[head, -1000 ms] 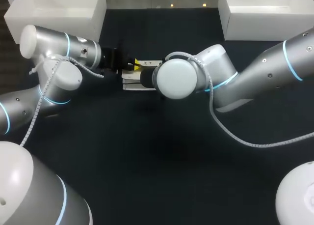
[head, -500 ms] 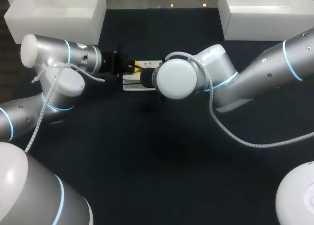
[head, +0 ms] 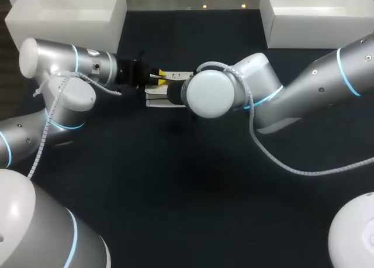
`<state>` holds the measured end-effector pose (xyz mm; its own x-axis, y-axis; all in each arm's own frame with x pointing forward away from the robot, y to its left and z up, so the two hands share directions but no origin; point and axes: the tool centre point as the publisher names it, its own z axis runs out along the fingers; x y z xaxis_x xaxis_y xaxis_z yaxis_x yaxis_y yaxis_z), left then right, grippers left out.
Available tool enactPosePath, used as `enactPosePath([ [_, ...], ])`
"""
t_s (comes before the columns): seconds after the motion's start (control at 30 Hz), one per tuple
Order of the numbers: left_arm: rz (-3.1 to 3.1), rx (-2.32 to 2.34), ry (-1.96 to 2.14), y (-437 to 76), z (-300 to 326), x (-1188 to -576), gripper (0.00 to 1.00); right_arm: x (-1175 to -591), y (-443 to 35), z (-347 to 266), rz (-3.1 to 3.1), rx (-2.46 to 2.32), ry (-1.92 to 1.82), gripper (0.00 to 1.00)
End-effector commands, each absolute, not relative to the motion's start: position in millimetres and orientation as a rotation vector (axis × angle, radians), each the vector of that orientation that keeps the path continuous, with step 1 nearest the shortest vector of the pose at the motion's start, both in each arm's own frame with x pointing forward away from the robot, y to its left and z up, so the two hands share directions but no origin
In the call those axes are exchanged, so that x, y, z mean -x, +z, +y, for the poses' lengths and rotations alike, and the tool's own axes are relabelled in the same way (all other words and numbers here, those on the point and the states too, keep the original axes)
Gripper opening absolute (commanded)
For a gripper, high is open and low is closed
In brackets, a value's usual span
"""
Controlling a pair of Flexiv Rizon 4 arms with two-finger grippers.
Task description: Pick up the bag, open it, inspect its contents, close it, and place it on the opposite side
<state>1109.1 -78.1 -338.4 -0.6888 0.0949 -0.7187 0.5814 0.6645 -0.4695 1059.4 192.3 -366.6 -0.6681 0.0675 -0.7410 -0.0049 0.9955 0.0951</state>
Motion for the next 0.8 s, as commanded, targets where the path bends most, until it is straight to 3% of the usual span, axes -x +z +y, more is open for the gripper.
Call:
enactPosePath([
  [0.03,2.224,-0.542,-0.906,-337,-80,-1110,0.0,-1059,-368,192,2.297,-0.043,0.114,0.0],
  [0.07,2.232,-0.549,-0.897,-338,-81,-1111,0.01,-1059,-368,192,2.297,-0.043,0.114,0.0],
  [0.2,2.25,-0.566,-0.872,-342,-84,-1113,0.21,-1059,-368,192,2.297,-0.043,0.114,0.0],
  [0.3,2.257,-0.567,-0.864,-343,-84,-1115,0.17,-1059,-368,192,2.297,-0.043,0.114,0.0],
  [0.33,2.258,-0.566,-0.862,-343,-84,-1115,0.02,-1059,-368,192,2.297,-0.043,0.114,0.0],
  [0.37,2.259,-0.566,-0.861,-343,-84,-1116,0.0,-1059,-368,192,2.297,-0.043,0.114,0.0],
  [0.8,2.323,-0.536,-0.853,-358,-76,-1120,0.0,-1059,-368,192,2.297,-0.043,0.114,0.0],
])
